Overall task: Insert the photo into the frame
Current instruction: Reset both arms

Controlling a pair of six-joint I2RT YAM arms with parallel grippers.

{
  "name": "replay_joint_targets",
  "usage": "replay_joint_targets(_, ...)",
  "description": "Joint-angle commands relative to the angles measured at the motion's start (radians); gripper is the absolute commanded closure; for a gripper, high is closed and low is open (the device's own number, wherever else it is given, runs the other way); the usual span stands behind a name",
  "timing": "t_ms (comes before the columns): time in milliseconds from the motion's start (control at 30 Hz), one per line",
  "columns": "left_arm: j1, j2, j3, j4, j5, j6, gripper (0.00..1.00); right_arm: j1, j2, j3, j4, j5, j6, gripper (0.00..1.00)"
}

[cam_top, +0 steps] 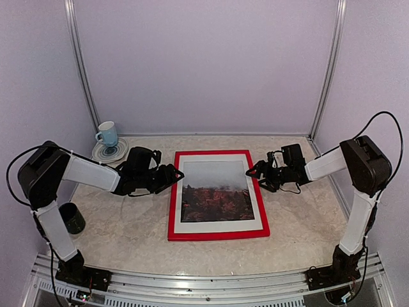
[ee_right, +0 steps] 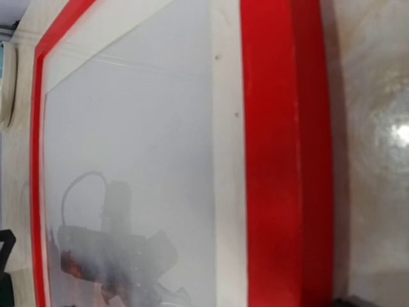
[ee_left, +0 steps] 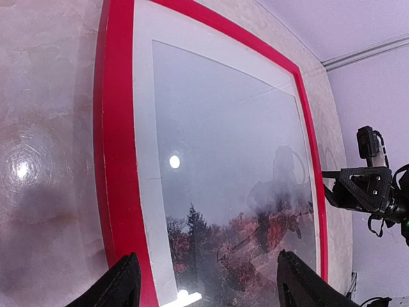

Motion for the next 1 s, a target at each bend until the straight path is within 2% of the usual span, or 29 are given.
replay_joint_targets(0,0.012,-0.043,0.001,0.009,-0.02,0.029,0.26,-0.004,-0.011,-0.045,-0.15,0.062,-0.015,0.14)
replay_joint_targets(100,0.021,-0.073,0.006,-0.02,-0.05,0.053,0.19,-0.003,-0.046,-0.044,-0.192,0.113,-0.037,0.13)
replay_joint_targets(200,0.03,-0.107,0.008,-0.047,-0.069,0.071,0.02,-0.003,-0.089,-0.046,-0.244,0.176,-0.066,0.11)
replay_joint_targets(233,0.033,-0.121,0.01,-0.058,-0.076,0.079,0.01,-0.003,-0.105,-0.048,-0.259,0.199,-0.077,0.11)
replay_joint_targets(533,0.041,-0.324,0.004,-0.205,-0.239,0.193,0.01,0.002,-0.32,-0.021,-0.487,0.502,-0.237,0.09)
replay_joint_targets(733,0.054,-0.485,0.005,-0.308,-0.343,0.267,0.01,0.008,-0.451,0.024,-0.616,0.646,-0.363,0.08)
replay_joint_targets(800,0.059,-0.533,0.009,-0.356,-0.378,0.296,0.01,0.015,-0.504,0.028,-0.638,0.703,-0.405,0.08)
replay_joint_targets(833,0.063,-0.553,0.011,-0.375,-0.39,0.309,0.01,0.022,-0.527,0.026,-0.64,0.733,-0.426,0.02)
replay_joint_targets(967,0.1,-0.659,0.018,-0.447,-0.416,0.372,0.01,0.062,-0.654,-0.045,-0.573,0.779,-0.521,0.01)
